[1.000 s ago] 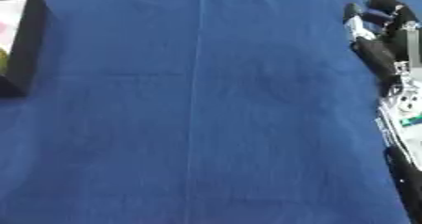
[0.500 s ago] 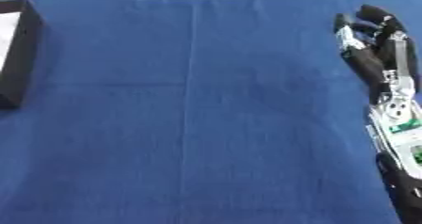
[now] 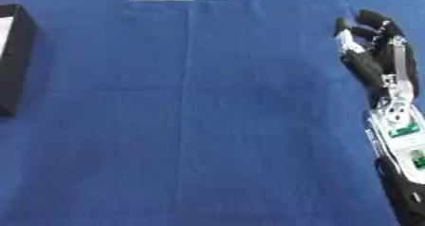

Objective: Pick up the objects with one hand, pass them to the other hand, and then place them into the box on the other side of the table.

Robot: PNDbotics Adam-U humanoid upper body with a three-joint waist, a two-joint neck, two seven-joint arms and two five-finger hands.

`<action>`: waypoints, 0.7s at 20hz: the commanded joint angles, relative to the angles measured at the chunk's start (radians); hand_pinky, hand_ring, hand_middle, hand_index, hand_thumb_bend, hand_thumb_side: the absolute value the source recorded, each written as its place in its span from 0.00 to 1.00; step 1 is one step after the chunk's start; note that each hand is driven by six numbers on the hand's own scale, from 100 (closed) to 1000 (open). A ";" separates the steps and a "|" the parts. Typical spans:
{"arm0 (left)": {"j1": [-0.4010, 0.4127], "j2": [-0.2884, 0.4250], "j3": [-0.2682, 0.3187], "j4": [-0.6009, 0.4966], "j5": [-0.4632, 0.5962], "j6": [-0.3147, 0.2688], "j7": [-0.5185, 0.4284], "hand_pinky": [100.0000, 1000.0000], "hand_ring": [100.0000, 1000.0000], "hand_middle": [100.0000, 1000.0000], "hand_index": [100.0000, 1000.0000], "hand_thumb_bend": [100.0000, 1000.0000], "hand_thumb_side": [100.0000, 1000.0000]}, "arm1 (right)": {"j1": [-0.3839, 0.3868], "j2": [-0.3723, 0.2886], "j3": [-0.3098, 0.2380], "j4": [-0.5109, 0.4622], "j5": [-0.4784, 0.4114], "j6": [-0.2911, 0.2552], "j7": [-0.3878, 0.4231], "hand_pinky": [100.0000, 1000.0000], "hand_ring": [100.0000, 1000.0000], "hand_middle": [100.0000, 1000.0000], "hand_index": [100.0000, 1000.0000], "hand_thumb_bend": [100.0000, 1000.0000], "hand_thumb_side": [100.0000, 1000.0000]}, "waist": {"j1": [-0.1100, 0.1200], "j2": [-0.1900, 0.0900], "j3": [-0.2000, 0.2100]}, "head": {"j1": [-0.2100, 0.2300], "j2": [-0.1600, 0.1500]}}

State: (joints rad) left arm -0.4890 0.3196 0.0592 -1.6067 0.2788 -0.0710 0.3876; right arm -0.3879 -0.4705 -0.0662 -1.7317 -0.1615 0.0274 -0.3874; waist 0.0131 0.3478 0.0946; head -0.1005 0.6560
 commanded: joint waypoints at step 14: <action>-0.008 0.002 0.025 -0.022 0.006 -0.010 -0.007 0.92 0.69 0.68 0.79 0.13 0.86 | -0.001 -0.027 -0.014 -0.041 0.027 0.016 0.004 0.70 0.78 0.77 0.80 0.06 0.39 | 0.000 -0.004 -0.007 | 0.004 0.006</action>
State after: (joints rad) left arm -0.4880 0.3062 0.0716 -1.6073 0.2809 -0.0791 0.3797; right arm -0.3822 -0.4716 -0.0678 -1.7473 -0.1423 0.0409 -0.3832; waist 0.0124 0.3598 0.0872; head -0.0997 0.6587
